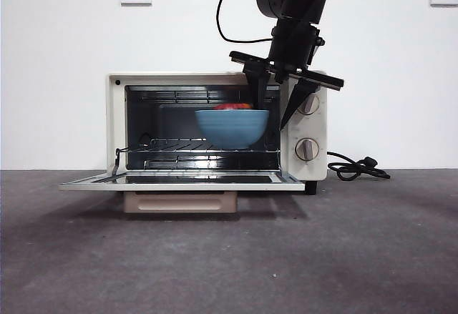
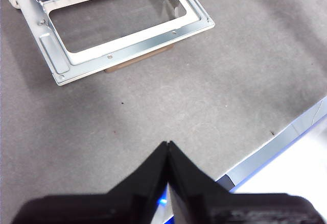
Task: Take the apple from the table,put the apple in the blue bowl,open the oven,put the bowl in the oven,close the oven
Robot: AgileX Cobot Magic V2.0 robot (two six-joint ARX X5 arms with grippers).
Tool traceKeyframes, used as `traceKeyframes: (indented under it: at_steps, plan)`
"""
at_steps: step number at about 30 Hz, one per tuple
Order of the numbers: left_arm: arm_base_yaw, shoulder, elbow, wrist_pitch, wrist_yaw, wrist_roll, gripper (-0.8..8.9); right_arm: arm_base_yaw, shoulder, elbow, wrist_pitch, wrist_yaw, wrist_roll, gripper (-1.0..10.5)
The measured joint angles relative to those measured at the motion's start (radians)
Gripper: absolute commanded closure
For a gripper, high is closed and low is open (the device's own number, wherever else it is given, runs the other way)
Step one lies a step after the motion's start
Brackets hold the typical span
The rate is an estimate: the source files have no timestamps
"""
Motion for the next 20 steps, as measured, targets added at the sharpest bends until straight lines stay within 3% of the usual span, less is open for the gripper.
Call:
traceKeyframes:
  at_steps: [13, 17, 20]
  plan:
    - [0.000, 0.000, 0.000, -0.020, 0.000, 0.000, 8.19, 0.011, 0.000, 0.069, 0.000, 0.053, -0.079, 7.3]
    - [0.000, 0.006, 0.000, -0.019, -0.003, 0.001, 8.19, 0.029, -0.016, 0.079, -0.012, 0.079, -0.143, 7.4]
    - [0.000, 0.022, 0.000, -0.006, -0.003, 0.001, 8.20, 0.046, -0.054, 0.079, -0.046, 0.107, -0.221, 8.3]
